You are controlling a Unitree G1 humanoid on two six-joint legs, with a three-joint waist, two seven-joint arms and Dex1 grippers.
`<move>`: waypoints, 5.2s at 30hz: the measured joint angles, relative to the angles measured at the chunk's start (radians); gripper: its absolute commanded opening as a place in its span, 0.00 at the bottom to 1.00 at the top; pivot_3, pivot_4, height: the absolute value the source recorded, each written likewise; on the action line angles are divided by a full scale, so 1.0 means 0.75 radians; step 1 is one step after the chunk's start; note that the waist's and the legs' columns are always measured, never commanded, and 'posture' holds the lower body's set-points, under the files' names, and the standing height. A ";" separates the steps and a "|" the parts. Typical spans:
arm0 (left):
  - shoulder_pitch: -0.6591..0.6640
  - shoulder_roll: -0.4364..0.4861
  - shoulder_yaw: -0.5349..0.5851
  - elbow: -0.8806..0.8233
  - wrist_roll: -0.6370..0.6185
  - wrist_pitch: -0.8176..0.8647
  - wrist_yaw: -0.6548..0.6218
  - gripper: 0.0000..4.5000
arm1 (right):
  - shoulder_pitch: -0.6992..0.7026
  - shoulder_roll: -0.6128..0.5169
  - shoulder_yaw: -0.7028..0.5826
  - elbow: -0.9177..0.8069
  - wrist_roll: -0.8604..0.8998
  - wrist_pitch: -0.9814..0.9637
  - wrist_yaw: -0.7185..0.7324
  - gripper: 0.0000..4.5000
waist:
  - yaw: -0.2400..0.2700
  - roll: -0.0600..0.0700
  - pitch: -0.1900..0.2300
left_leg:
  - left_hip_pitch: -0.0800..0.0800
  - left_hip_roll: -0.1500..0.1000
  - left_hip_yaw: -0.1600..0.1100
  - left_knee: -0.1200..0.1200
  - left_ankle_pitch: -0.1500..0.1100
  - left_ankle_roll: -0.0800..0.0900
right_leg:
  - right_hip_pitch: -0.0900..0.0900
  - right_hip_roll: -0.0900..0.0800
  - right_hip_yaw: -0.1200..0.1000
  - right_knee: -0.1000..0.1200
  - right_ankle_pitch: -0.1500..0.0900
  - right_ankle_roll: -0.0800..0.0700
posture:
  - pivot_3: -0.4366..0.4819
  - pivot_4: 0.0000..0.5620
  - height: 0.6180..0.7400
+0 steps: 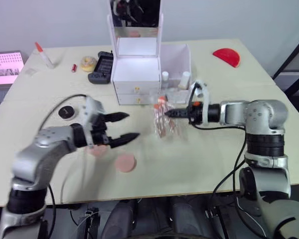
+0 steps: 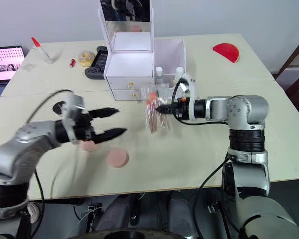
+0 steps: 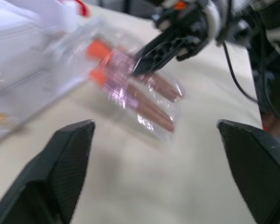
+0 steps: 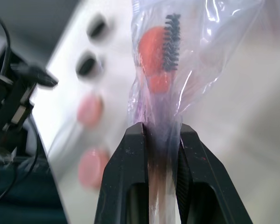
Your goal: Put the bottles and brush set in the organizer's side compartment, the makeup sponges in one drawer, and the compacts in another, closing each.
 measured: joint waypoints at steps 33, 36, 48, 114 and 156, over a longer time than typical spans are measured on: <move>-0.165 0.105 0.152 -0.041 -0.357 0.082 0.270 1.00 | -0.739 0.218 0.085 1.748 -0.760 -1.895 -0.355 0.12 | -0.038 0.000 0.001 | 0.001 0.000 0.001 -0.006 0.003 -0.005 | -0.001 0.001 0.001 -0.001 0.001 -0.002 | 0.48 0.27 0.98; -0.165 0.105 0.152 -0.054 -0.379 0.082 0.285 1.00 | -0.744 0.225 0.065 1.782 -0.776 -1.920 -0.374 0.40 | -0.041 0.001 0.002 | 0.001 0.000 0.000 -0.007 0.003 -0.006 | -0.002 0.001 0.002 0.000 0.001 -0.002 | 0.48 0.27 0.98; -0.146 0.119 0.152 -0.055 -0.405 0.079 0.306 1.00 | -0.813 0.213 -0.026 1.776 -0.764 -1.925 -0.271 0.99 | -0.039 0.002 0.002 | 0.001 0.000 0.001 -0.006 0.003 -0.006 | -0.002 0.002 0.002 0.000 0.001 -0.002 | 0.48 0.27 0.98; 0.347 -0.508 -0.241 -0.392 0.202 -0.073 1.006 1.00 | 0.756 -0.366 -0.178 -0.373 -0.200 -1.015 0.002 0.99 | 0.072 0.000 0.005 | 0.000 0.002 0.004 0.010 0.000 -0.002 | 0.008 0.000 0.002 -0.005 0.000 -0.008 | 0.48 0.27 0.98; -0.452 -1.077 -0.475 1.052 1.054 -0.854 1.488 1.00 | 0.332 -0.397 0.140 -0.010 -0.179 -1.247 0.658 0.99 | 0.073 -0.001 0.005 | -0.003 0.001 0.005 0.017 -0.003 0.001 | 0.009 0.001 -0.002 -0.006 0.005 0.002 | 0.48 0.27 0.98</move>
